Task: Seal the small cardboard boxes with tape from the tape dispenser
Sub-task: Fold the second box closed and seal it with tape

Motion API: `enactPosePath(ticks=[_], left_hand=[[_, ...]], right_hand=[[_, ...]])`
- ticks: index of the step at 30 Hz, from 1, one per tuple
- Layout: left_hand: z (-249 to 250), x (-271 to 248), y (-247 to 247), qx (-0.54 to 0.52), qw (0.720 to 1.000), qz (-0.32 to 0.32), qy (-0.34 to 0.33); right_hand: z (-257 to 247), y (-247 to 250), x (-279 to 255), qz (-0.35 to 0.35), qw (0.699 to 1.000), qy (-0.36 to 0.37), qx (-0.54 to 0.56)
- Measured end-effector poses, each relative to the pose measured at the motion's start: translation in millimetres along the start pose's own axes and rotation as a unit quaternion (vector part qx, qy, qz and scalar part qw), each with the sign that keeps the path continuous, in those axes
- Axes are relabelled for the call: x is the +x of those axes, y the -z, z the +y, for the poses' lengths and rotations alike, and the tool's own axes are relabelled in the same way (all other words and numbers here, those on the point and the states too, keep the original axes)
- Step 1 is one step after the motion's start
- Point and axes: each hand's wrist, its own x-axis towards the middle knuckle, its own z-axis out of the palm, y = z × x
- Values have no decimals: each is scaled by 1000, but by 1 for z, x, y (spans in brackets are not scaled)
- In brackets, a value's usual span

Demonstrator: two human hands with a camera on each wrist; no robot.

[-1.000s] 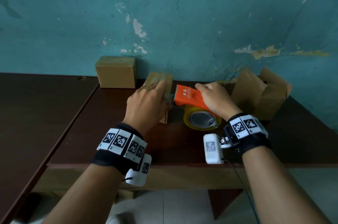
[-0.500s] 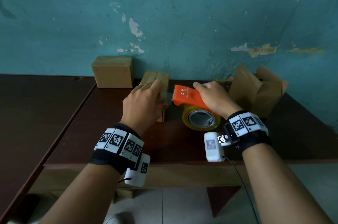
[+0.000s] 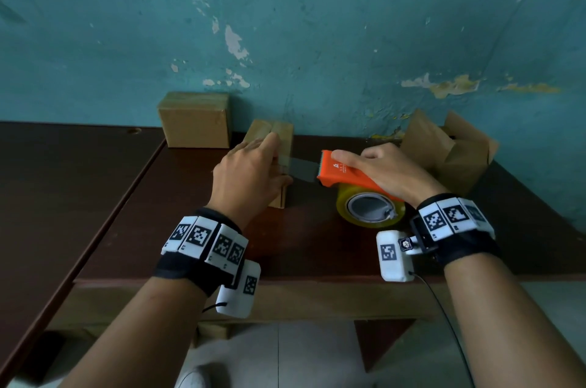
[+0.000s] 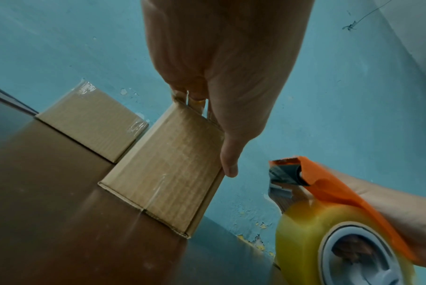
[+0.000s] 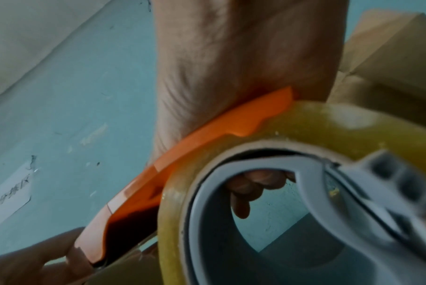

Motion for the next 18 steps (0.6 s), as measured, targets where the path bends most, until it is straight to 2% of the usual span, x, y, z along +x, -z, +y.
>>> enactPosePath(ticks=[10,18], left_hand=[[-3,1,4,8,1000,-24,-16],[-5,4,0,15,999,-35,-22]], right_hand=[[-26,-12,12,-8,991,-56,-121],[-41,-25,18,-8,980,-69,-187]])
